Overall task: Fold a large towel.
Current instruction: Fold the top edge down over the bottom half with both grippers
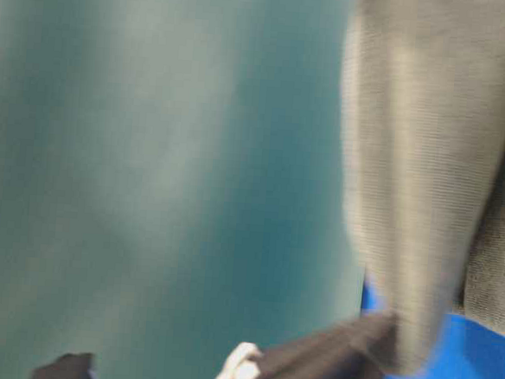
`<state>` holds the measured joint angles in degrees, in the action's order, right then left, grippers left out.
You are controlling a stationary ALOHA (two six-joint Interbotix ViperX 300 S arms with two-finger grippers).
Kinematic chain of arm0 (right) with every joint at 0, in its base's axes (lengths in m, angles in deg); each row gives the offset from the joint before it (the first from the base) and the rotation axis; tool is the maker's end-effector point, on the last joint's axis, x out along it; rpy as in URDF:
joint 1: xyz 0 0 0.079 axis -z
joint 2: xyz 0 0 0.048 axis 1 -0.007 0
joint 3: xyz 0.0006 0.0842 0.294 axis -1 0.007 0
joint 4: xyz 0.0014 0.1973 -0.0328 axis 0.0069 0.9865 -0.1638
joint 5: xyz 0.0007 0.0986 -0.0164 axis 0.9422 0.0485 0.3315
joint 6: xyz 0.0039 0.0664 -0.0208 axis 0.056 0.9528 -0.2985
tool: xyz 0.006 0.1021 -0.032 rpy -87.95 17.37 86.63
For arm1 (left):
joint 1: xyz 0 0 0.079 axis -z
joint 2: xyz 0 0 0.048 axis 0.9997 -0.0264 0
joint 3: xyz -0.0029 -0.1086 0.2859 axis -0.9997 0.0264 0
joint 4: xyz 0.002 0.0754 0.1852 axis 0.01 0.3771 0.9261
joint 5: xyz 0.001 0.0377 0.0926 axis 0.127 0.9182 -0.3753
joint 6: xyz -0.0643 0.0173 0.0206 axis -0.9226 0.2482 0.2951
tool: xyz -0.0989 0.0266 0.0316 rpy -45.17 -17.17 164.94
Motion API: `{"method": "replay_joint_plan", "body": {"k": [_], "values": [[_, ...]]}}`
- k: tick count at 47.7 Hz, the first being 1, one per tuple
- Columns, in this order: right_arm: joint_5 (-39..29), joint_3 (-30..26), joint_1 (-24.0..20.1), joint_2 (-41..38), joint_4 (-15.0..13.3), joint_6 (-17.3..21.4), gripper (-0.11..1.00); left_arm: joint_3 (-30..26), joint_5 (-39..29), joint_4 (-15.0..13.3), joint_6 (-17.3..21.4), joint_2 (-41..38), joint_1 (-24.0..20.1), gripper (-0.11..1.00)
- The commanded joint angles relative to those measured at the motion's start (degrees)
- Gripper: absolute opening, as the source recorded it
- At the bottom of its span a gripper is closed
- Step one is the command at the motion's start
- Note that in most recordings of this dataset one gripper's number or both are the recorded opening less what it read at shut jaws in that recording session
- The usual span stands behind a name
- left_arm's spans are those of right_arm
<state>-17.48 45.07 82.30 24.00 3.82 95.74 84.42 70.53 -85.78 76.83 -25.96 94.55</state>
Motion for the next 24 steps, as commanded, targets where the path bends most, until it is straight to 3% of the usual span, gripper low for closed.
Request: {"method": "replay_joint_plan", "body": {"k": [1, 7, 24], "values": [[-0.4, -0.1, -2.5, -2.5, 2.5, 0.6, 0.04, -0.5, 0.0, -0.3, -0.6, -1.8, 3.8, 0.02], [1.5, -0.7, -5.5, -6.8, 4.5, 2.5, 0.04, -2.3, 2.5, -0.4, -2.8, -6.2, 7.2, 0.02], [6.4, -1.3, -9.8, -10.2, 4.7, 6.4, 0.04, -4.5, 4.5, -0.4, -10.1, -11.4, 12.4, 0.02]]}}
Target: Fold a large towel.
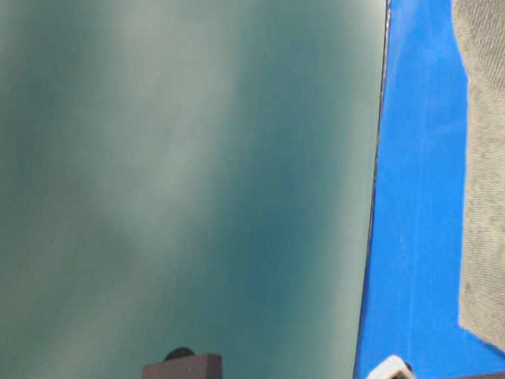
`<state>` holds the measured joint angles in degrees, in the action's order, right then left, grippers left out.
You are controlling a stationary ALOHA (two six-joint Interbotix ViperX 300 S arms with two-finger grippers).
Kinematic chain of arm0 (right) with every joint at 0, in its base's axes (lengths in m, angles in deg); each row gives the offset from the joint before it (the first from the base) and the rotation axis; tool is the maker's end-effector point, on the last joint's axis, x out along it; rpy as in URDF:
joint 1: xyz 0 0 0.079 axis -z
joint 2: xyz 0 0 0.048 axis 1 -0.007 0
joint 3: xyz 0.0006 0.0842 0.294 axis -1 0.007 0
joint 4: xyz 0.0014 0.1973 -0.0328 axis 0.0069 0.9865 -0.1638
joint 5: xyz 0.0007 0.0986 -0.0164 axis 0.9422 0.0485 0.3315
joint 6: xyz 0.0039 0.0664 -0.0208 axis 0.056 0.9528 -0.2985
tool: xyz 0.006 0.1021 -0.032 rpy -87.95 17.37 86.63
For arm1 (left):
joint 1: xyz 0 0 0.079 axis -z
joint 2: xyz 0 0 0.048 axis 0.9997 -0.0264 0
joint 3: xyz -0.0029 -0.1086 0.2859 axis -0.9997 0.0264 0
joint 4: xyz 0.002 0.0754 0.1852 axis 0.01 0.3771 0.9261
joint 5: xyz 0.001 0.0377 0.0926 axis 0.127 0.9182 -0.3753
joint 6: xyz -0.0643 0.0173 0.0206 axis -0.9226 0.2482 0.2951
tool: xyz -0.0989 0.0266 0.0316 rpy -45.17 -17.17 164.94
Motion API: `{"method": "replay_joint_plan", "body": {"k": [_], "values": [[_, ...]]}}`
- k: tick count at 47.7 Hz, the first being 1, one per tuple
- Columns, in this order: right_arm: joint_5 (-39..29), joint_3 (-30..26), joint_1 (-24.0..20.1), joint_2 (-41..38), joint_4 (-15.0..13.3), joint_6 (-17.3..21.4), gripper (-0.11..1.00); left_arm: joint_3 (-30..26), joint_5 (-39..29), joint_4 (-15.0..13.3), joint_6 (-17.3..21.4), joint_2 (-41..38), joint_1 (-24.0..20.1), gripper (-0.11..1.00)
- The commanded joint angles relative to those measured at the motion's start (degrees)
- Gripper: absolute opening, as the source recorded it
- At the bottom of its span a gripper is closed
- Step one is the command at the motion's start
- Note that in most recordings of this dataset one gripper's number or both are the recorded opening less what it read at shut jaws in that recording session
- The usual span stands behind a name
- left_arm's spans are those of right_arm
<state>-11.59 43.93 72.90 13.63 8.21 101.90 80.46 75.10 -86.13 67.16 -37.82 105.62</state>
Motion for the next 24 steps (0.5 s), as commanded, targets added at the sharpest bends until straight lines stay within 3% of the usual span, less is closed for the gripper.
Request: {"method": "replay_joint_plan", "body": {"k": [1, 18, 24], "values": [[0.6, -0.2, -0.4, 0.0, 0.3, 0.4, 0.04, -0.6, -0.1, -0.1, -0.4, 0.4, 1.4, 0.02], [0.8, -0.7, -0.4, -0.7, 0.3, 1.4, 0.07, -3.9, -0.1, 0.0, -0.4, -0.9, 1.4, 0.03], [0.8, -0.8, -0.7, -0.7, 0.3, 1.8, 0.42, -4.2, -0.1, 0.0, -0.6, -1.0, 1.4, 0.05]]}}
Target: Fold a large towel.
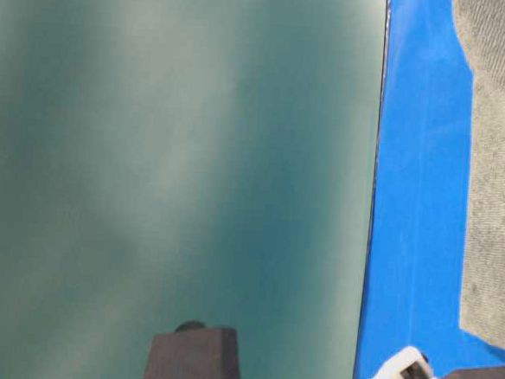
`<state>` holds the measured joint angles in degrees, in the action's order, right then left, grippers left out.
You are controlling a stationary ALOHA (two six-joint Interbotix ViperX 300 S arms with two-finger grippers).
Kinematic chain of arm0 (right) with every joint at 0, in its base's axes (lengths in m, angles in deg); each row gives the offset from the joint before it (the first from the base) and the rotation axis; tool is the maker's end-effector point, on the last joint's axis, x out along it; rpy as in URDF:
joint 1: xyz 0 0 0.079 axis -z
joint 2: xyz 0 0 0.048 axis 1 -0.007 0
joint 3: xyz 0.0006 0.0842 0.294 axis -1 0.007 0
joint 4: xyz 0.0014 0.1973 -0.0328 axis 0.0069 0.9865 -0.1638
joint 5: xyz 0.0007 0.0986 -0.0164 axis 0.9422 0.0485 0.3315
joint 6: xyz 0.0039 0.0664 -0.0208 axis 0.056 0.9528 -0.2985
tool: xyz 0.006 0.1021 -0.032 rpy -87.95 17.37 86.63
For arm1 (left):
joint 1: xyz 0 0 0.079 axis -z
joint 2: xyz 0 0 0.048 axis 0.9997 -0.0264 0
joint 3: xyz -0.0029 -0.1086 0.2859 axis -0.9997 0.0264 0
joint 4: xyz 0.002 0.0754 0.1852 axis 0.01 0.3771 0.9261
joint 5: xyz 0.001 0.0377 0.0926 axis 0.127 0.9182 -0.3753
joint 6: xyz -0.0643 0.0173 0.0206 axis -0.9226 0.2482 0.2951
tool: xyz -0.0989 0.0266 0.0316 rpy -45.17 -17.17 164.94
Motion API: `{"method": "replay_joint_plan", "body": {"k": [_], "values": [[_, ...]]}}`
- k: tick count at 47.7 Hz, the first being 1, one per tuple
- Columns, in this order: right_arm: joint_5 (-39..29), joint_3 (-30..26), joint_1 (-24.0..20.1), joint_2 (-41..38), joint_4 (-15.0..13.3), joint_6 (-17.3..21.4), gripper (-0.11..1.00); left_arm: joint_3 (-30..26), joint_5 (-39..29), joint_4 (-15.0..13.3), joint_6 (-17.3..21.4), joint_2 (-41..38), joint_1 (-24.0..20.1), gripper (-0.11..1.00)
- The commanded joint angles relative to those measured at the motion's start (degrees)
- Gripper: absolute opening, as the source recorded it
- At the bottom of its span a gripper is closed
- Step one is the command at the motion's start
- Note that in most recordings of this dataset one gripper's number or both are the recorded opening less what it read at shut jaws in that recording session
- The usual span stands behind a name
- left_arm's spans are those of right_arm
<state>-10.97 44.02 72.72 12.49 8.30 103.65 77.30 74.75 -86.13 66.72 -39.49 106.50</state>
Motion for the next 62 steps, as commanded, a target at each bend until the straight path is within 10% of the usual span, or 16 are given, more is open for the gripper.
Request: {"method": "replay_joint_plan", "body": {"k": [1, 5, 14, 38, 62], "values": [[0.1, -1.0, -0.6, 0.4, 0.2, 0.1, 0.48, -1.1, 0.2, -0.1, -0.2, 0.8, 0.5, 0.08], [0.0, -1.2, -1.5, 0.4, 0.2, 0.1, 0.63, -1.1, 0.1, 0.0, -0.2, 1.0, 1.1, 0.31], [-0.2, -2.8, -5.1, 0.4, 0.3, 0.4, 0.55, -1.1, -1.6, 0.0, -0.3, 3.3, 2.4, 0.79], [-4.7, -6.1, -11.5, 9.5, -1.8, 1.2, 0.55, -0.4, -6.8, 0.3, 1.1, 18.8, 7.5, 0.68], [-12.7, -2.2, -8.1, 40.3, -23.0, 1.7, 0.55, 6.4, -8.2, 0.4, 11.0, 42.5, 2.2, 0.66]]}}
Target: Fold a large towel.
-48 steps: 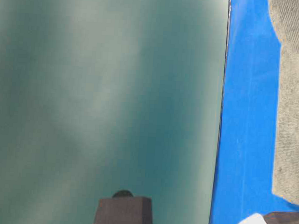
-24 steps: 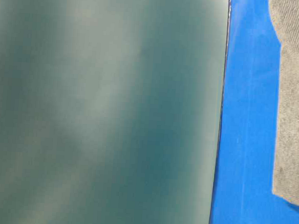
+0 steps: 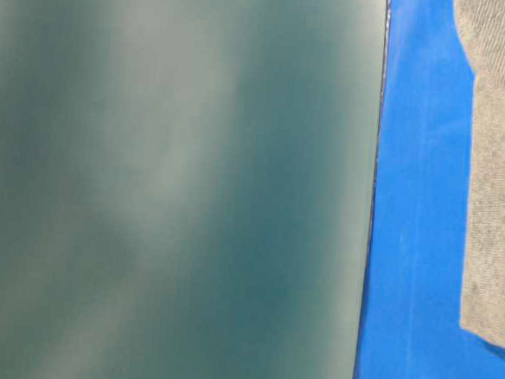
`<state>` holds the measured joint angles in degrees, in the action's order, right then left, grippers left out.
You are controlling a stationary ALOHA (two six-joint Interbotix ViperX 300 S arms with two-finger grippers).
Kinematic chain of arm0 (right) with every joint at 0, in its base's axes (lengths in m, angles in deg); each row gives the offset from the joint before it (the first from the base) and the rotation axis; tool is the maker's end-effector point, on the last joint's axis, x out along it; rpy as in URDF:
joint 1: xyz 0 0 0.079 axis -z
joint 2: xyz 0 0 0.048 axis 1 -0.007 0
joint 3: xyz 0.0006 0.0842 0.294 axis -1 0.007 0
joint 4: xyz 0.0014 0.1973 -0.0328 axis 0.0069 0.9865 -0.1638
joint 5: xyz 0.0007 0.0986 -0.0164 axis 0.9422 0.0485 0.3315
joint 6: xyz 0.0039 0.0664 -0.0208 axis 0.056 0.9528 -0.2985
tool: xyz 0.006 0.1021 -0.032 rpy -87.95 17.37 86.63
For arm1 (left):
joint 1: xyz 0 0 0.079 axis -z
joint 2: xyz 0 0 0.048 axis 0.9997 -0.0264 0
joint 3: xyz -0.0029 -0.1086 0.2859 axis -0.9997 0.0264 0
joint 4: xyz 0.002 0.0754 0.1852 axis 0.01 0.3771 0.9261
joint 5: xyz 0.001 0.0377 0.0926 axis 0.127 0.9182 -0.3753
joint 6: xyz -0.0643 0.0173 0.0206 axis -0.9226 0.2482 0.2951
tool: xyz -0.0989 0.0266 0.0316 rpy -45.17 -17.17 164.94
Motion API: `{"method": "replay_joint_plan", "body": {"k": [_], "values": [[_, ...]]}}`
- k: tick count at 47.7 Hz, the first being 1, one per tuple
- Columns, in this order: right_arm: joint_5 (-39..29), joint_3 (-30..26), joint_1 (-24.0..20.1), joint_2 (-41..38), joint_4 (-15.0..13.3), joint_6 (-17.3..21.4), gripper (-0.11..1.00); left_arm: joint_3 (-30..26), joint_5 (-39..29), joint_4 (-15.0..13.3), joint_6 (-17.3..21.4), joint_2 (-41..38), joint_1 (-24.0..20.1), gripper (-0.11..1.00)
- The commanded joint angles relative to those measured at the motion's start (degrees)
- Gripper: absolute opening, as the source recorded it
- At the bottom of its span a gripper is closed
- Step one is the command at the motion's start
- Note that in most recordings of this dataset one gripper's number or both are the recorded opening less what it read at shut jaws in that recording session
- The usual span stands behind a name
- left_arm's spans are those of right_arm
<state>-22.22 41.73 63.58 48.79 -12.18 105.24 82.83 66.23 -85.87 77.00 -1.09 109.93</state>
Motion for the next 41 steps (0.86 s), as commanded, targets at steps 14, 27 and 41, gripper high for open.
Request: {"method": "replay_joint_plan", "body": {"k": [14, 27, 41], "values": [[-5.9, 7.6, 4.5, 19.7, -7.3, 0.3, 0.54, 10.3, -0.8, 0.2, 1.2, 22.1, -5.5, 0.66], [-5.3, 17.5, 11.9, 29.5, -8.1, 4.6, 0.54, 22.1, -1.0, 0.1, -0.1, 36.4, -12.1, 0.66], [-0.5, 20.1, 17.5, 28.6, -8.3, 6.2, 0.54, 29.6, -5.1, -0.3, -2.0, 45.0, -16.0, 0.66]]}}
